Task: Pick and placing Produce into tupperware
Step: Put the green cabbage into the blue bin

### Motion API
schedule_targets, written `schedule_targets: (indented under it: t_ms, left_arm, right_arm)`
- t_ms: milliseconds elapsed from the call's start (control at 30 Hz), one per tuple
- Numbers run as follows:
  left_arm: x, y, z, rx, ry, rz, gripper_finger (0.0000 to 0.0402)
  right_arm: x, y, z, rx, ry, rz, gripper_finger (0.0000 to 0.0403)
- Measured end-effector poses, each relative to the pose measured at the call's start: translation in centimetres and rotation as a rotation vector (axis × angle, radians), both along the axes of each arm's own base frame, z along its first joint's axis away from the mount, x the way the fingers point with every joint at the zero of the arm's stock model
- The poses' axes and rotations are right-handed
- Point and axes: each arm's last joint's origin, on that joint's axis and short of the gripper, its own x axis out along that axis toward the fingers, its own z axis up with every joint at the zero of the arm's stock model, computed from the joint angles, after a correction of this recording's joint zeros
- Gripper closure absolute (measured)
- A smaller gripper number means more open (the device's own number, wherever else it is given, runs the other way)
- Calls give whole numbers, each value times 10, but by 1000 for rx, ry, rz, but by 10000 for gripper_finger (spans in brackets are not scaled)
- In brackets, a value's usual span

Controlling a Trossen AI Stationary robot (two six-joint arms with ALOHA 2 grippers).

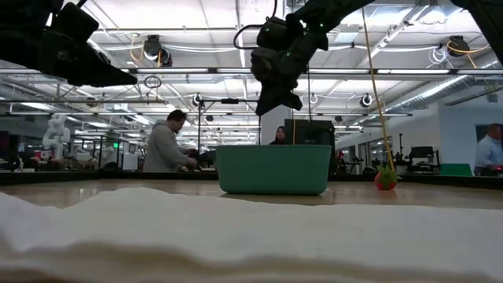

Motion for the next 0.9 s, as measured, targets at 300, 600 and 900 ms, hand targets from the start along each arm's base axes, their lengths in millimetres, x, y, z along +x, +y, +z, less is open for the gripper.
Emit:
schedule_targets:
  t_ms: [300, 600, 900]
  left_arm:
    - [0, 0, -1, -3, 6, -1, 376]
    - [0, 0, -1, -3, 6, -2, 376]
    - [0, 0, -1, -3, 6, -2, 376]
  right_arm:
    - [-4, 3, -3, 91, 62, -98, 385]
    - [3, 22, -12, 76, 112, 4, 354]
    - [9, 28, -14, 68, 106, 14, 188]
